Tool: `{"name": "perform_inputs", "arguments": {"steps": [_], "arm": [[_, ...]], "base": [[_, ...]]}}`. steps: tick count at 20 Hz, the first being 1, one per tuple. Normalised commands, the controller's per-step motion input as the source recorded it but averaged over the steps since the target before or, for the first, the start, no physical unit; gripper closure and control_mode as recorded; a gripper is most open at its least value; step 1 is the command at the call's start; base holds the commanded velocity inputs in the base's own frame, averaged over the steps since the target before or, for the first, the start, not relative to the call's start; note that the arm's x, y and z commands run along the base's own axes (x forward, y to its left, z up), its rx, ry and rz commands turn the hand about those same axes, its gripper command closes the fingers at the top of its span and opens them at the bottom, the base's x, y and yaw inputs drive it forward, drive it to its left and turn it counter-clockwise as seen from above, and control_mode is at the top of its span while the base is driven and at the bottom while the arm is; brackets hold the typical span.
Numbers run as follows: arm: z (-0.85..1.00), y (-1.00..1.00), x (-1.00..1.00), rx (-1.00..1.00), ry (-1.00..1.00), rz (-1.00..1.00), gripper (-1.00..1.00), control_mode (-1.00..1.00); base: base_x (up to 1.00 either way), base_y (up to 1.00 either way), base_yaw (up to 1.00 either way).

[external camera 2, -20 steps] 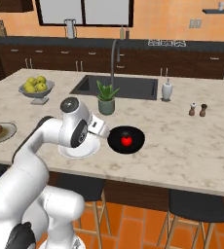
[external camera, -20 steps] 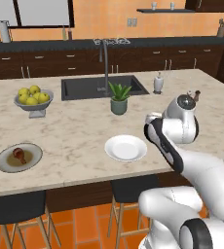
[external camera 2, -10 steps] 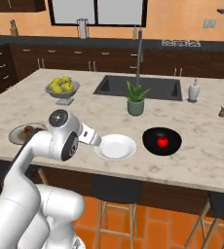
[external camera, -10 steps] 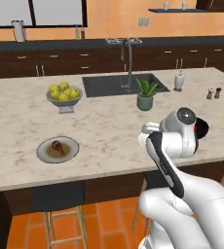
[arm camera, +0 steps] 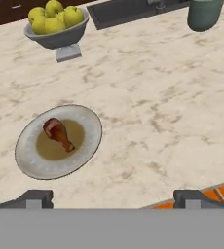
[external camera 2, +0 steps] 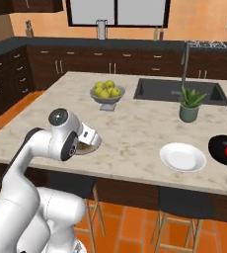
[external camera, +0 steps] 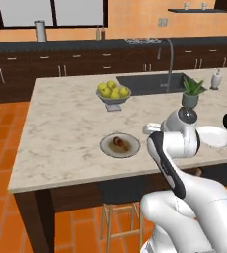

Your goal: Pick the chicken drumstick and tomato from their plates and place them in the bowl. Then put the bowl in the fridge.

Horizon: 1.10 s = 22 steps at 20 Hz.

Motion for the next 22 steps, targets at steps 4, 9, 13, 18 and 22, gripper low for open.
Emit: {"name": "perform_inputs", "arguments": {"steps": [4, 9, 13, 18, 22], "arm": [[0.00, 0.05, 0.37, 0.00, 0.00, -0.03, -1.00, -1.00], [0.00, -0.01, 0.96, 0.00, 0.41, 0.06, -1.00, -1.00], [-0.05, -0.03, 0.60, 0.00, 0.49, 0.18, -1.00, -1.00], [-0.44, 0.14, 0.48, 0.03, 0.05, 0.13, -1.00, -1.00], [-0.77, 0.30, 0.25, 0.00, 0.00, 0.16, -1.00, -1.00]], "base": [[0.21, 0.50, -0.07], [0.00, 0.00, 0.00], [0.00, 0.00, 0.00], [0.00, 0.00, 0.00], [0.00, 0.00, 0.00]]}}
